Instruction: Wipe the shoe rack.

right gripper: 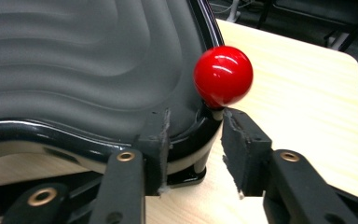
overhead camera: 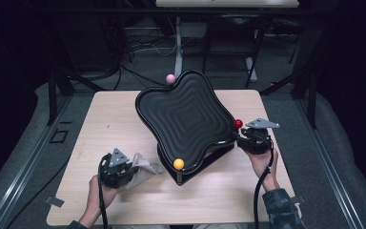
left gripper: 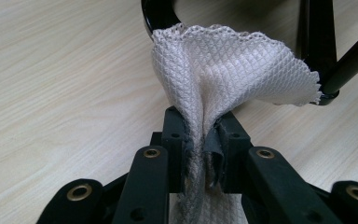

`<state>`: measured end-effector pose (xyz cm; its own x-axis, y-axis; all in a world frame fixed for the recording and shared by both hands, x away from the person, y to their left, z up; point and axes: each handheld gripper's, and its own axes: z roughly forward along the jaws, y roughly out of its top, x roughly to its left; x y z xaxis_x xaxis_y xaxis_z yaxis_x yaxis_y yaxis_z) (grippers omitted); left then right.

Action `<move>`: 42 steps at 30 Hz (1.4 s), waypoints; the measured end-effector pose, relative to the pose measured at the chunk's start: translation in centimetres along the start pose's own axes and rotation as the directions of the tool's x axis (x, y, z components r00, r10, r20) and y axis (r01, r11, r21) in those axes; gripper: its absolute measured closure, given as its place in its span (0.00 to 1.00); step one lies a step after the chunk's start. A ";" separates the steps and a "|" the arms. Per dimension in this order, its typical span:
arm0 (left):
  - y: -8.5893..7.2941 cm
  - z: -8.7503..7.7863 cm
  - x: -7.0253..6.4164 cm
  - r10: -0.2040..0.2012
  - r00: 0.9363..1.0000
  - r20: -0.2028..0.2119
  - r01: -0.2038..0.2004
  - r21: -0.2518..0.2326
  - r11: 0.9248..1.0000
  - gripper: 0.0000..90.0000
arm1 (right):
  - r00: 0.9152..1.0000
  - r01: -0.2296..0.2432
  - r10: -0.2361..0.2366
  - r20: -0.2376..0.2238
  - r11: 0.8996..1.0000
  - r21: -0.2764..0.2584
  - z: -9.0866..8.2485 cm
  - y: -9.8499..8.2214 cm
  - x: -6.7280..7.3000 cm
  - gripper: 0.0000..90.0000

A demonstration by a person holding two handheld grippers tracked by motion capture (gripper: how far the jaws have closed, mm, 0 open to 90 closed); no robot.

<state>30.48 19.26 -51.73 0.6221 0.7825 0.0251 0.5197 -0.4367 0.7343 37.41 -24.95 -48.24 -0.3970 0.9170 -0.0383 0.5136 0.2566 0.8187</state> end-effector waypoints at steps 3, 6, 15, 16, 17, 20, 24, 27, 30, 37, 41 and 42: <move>0.1 0.1 -0.1 0.007 1.000 0.006 -0.007 -0.006 1.000 0.85 | 1.000 0.018 -0.018 -0.009 1.000 -0.012 -0.7 0.4 0.8 0.61; 0.2 0.1 -0.2 0.009 1.000 0.006 -0.009 -0.008 1.000 0.85 | 0.996 0.048 -0.049 -0.076 0.999 -0.009 -1.8 1.0 2.7 0.55; 0.0 0.0 -0.3 0.010 1.000 0.008 -0.010 -0.007 1.000 0.85 | 0.953 0.144 -0.146 -0.265 0.989 -0.027 -2.8 1.5 10.0 0.27; -0.1 0.0 -0.3 0.009 1.000 0.008 -0.009 -0.006 1.000 0.85 | 0.946 0.158 -0.160 -0.281 0.987 -0.031 -2.9 1.5 10.7 0.25; -0.1 0.1 -0.4 0.008 1.000 0.008 -0.008 -0.008 1.000 0.85 | 0.940 0.169 -0.170 -0.295 0.985 -0.030 -2.9 1.5 11.4 0.23; 0.0 0.1 -0.5 0.012 1.000 0.010 -0.012 -0.008 1.000 0.85 | 0.907 0.176 -0.181 -0.380 0.983 -0.049 -2.7 1.5 13.0 0.23; 0.0 0.1 -0.5 0.015 1.000 0.011 -0.015 -0.008 1.000 0.85 | 0.898 0.203 -0.207 -0.389 0.978 -0.051 -2.5 1.4 14.4 0.28; 0.0 0.1 -0.5 0.014 1.000 0.013 -0.014 -0.007 1.000 0.85 | 0.891 0.210 -0.214 -0.401 0.976 -0.053 -2.1 1.3 15.5 0.35; 0.0 0.1 -0.6 0.015 1.000 0.015 -0.014 -0.010 1.000 0.85 | 0.881 0.224 -0.226 -0.416 0.973 -0.055 -1.7 1.2 16.5 0.44; 0.0 0.1 -0.7 0.019 1.000 0.020 -0.018 -0.013 1.000 0.85 | 0.878 0.266 -0.272 -0.395 0.961 -0.070 -1.2 0.9 17.8 0.66; 0.0 0.1 -0.8 0.020 1.000 0.023 -0.020 -0.014 1.000 0.85 | 0.875 0.278 -0.284 -0.393 0.958 -0.072 -1.3 0.9 17.5 0.66; 0.0 0.1 -0.8 0.018 1.000 0.024 -0.018 -0.019 1.000 0.85 | 0.877 0.282 -0.286 -0.387 0.957 -0.069 -1.4 0.9 17.3 0.66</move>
<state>29.99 18.58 -51.81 0.6454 0.7636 0.0222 0.4970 -0.4418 0.7468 29.95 -9.32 -47.40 -0.7893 0.6122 -0.0463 0.3269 0.4830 0.8123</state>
